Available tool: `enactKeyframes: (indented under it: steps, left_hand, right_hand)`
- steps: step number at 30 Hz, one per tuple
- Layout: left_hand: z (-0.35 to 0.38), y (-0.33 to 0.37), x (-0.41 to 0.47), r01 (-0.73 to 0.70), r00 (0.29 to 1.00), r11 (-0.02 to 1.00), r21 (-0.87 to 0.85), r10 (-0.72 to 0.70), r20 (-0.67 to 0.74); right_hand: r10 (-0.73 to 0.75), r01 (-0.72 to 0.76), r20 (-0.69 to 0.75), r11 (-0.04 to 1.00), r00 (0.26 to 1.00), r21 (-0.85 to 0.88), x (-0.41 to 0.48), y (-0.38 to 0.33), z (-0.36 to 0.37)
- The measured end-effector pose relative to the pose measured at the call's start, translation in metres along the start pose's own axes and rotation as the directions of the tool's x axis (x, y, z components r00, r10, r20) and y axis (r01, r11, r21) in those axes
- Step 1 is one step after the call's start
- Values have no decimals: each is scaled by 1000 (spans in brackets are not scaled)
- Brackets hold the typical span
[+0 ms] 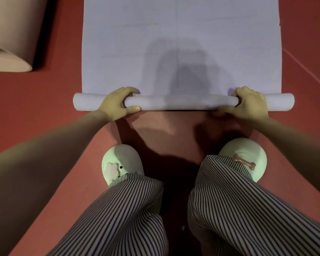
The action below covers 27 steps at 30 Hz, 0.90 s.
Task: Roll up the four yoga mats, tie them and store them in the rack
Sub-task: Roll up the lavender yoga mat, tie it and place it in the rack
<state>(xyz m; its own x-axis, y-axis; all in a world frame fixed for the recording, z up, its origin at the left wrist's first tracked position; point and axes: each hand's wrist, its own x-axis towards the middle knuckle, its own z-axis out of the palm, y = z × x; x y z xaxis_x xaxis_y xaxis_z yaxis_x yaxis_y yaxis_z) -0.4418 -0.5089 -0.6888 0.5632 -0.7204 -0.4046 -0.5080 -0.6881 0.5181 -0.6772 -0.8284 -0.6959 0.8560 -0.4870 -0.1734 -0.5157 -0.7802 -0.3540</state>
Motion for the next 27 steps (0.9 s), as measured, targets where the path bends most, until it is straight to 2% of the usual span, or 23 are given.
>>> enactKeyframes:
  steps: [3,7,13,16,19,21,24,27]
  left_hand:
    - [12,3,2,5,998,995,97,1,-62]
    - [17,6,3,19,984,993,114,2,-181]
    - [5,15,11,99,989,992,75,-89,-120]
    - [11,18,0,165,985,986,34,-164,-53]
    - [24,18,-15,166,986,986,12,-166,-18]
    - [29,19,-19,164,986,986,41,-162,-34]
    - [27,20,-16,143,990,985,96,-143,1]
    - [25,21,-12,124,991,981,148,-129,23]
  right_hand:
    - [18,-18,48,1000,999,10,4,-1,-4]
    - [39,-45,118,998,992,49,8,-4,-11]
    - [102,-145,302,982,948,124,21,4,-18]
    - [125,-200,455,973,882,119,19,10,-22]
    - [130,-210,555,974,822,84,6,11,-23]
    - [116,-164,514,985,850,48,-4,11,-17]
    - [76,-80,310,997,948,-1,-20,9,-7]
    - [14,-18,152,999,988,27,-28,1,-1]
